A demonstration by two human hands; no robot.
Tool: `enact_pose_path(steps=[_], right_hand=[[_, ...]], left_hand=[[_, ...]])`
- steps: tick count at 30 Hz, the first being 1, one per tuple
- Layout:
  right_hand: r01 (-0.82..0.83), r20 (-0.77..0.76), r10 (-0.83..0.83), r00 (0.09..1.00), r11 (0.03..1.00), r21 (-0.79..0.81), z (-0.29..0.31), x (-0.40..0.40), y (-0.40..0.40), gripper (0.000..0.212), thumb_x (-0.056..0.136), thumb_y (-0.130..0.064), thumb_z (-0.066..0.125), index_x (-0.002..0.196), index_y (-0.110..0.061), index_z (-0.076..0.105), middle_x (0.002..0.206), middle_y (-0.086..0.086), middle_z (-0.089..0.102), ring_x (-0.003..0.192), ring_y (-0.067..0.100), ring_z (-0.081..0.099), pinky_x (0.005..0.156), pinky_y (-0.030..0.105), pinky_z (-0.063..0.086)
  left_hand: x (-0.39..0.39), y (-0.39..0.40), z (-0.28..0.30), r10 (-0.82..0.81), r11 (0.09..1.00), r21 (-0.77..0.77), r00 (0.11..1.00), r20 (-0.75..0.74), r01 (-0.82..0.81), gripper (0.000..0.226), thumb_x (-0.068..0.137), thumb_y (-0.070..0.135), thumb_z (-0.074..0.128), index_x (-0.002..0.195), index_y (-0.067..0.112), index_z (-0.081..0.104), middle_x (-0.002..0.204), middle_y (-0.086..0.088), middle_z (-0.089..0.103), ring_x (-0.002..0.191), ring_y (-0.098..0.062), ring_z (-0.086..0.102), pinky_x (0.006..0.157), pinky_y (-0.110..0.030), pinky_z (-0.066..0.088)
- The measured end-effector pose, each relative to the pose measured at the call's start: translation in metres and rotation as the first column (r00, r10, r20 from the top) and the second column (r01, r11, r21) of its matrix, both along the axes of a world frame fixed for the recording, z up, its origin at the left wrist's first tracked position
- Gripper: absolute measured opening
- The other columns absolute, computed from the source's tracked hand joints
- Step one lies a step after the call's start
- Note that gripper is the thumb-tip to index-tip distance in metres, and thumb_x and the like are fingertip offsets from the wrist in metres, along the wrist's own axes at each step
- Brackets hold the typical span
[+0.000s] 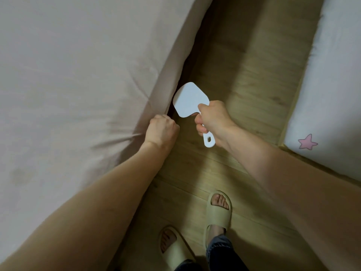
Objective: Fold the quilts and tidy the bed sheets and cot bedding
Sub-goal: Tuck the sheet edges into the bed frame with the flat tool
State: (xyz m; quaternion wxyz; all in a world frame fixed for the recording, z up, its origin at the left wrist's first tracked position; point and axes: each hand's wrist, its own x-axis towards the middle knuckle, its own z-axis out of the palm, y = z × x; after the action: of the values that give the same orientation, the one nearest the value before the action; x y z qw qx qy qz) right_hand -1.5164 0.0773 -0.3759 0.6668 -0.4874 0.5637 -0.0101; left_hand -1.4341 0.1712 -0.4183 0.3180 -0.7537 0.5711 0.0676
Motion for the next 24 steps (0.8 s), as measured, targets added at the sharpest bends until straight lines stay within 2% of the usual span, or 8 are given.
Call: enact_pose_path(steps=[4,7,9,12,14,19,22,24], right_hand=[[-0.085,-0.051,0.082,0.995,0.995,-0.046,-0.001,0.013,-0.008,0.017,0.094,-0.002,0.031,0.097,-0.003,0.047,0.064,0.006,0.036,0.044,0.011,0.025,0.043,0.023,0.022],[-0.182,-0.107,0.175,0.979,0.982,-0.052,-0.015,0.040,0.002,0.015,0.093,0.001,0.035,0.082,-0.007,0.040,0.065,0.008,0.040,0.042,0.014,0.030,0.043,0.025,0.025],[-0.181,-0.098,0.176,0.979,0.983,-0.042,-0.030,0.054,0.012,0.022,0.093,0.002,0.037,0.074,-0.009,0.036,0.061,0.006,0.039,0.042,0.016,0.032,0.041,0.026,0.025],[-0.159,-0.070,0.155,0.985,0.986,-0.053,-0.041,0.059,0.021,0.018,0.094,-0.001,0.038,0.078,-0.010,0.039,0.062,0.004,0.038,0.046,0.015,0.032,0.042,0.026,0.027],[-0.129,-0.081,0.128,0.989,0.992,-0.008,-0.041,0.049,0.022,0.019,0.094,0.000,0.037,0.077,-0.009,0.039,0.061,0.004,0.036,0.041,0.013,0.028,0.042,0.023,0.027],[-0.162,-0.041,0.162,0.986,0.987,-0.018,-0.048,0.076,0.030,0.020,0.091,0.003,0.041,0.077,-0.011,0.038,0.065,0.007,0.042,0.044,0.015,0.036,0.039,0.024,0.032],[-0.193,0.006,0.192,0.981,0.981,0.011,-0.042,0.105,0.040,0.033,0.094,0.002,0.044,0.069,-0.014,0.030,0.078,0.006,0.040,0.058,0.012,0.036,0.061,0.028,0.045],[-0.235,-0.018,0.235,0.972,0.972,-0.010,-0.043,0.100,0.040,0.034,0.094,0.002,0.041,0.067,-0.015,0.031,0.075,0.007,0.041,0.056,0.013,0.035,0.056,0.028,0.044]], left_hand=[[0.006,0.002,-0.010,0.017,1.000,-0.016,1.000,-0.014,-0.017,0.031,0.096,-0.006,0.034,0.109,-0.001,0.061,0.111,-0.018,0.058,0.100,-0.029,0.057,0.066,-0.031,0.040],[0.012,0.008,-0.015,-0.038,0.999,0.011,0.999,0.000,0.038,0.033,0.097,-0.005,0.030,0.110,-0.002,0.060,0.112,-0.018,0.058,0.100,-0.028,0.056,0.067,-0.031,0.038],[0.013,0.010,-0.021,-0.096,0.995,0.036,0.995,0.001,0.096,0.032,0.097,-0.004,0.028,0.111,0.000,0.057,0.112,-0.017,0.058,0.101,-0.028,0.056,0.067,-0.031,0.036],[0.023,0.010,-0.024,-0.199,0.979,0.053,0.980,0.003,0.199,0.031,0.099,-0.001,0.030,0.114,0.003,0.056,0.114,-0.013,0.059,0.102,-0.025,0.057,0.069,-0.029,0.039],[0.016,0.027,-0.025,-0.181,0.978,0.097,0.983,-0.041,0.184,0.031,0.099,0.001,0.033,0.118,0.004,0.057,0.118,-0.012,0.058,0.105,-0.024,0.057,0.071,-0.028,0.040],[0.002,0.079,-0.033,-0.173,0.958,0.222,0.984,-0.047,0.179,0.040,0.099,-0.002,0.027,0.137,-0.011,0.035,0.136,-0.028,0.032,0.122,-0.040,0.039,0.090,-0.038,0.049],[0.004,0.082,-0.022,-0.106,0.979,0.172,0.994,-0.012,0.106,0.040,0.100,0.002,0.029,0.138,-0.007,0.037,0.138,-0.024,0.033,0.123,-0.036,0.038,0.091,-0.036,0.042],[0.003,0.084,-0.020,-0.138,0.982,0.140,0.989,0.051,0.129,0.041,0.101,0.004,0.027,0.140,-0.009,0.032,0.138,-0.025,0.035,0.124,-0.035,0.037,0.095,-0.035,0.038]])
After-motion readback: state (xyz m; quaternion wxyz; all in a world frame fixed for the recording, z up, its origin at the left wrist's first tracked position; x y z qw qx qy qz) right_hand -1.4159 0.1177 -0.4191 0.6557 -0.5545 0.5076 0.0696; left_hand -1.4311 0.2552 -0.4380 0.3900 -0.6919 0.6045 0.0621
